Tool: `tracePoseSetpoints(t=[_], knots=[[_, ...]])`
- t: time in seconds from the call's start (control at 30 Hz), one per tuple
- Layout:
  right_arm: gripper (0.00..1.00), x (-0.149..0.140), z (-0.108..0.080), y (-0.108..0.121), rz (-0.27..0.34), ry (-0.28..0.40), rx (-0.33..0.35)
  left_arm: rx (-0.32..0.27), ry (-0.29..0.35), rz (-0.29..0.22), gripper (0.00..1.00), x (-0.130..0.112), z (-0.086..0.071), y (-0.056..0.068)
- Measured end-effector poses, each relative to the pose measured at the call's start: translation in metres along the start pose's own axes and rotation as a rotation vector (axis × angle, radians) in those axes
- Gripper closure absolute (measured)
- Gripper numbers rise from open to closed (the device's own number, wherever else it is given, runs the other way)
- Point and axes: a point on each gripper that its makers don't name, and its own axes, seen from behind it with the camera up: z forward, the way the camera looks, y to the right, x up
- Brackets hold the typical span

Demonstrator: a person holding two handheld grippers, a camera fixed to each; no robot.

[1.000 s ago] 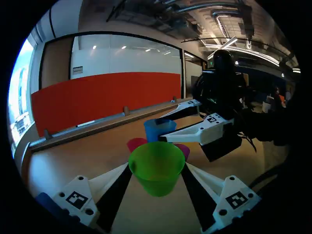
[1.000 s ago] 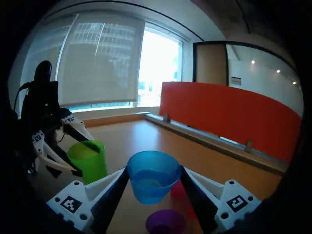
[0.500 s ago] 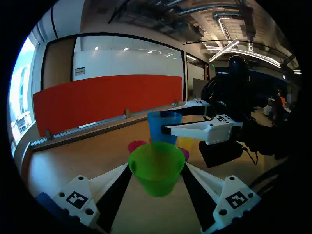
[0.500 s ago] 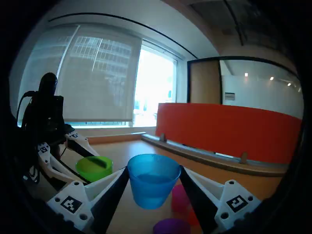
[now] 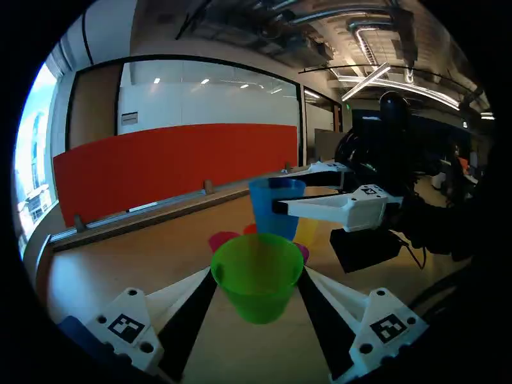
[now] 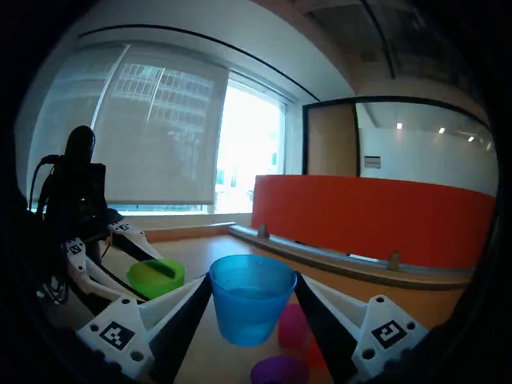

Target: Pour water

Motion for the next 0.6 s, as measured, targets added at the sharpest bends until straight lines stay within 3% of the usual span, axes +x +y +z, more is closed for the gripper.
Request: tracePoseSetpoints(t=[0.3,0.6], knots=[[0.06,0.001,-0.003,-0.004,-0.011,0.002,0.003,0.028,0.041,-0.014,0.13,0.009,0.0,-0.005],[0.06,0.0,-0.007,-0.005,-0.013,-0.002,0.001,0.021,0.088,-0.033,0.13,0.02,-0.001,-0.001]])
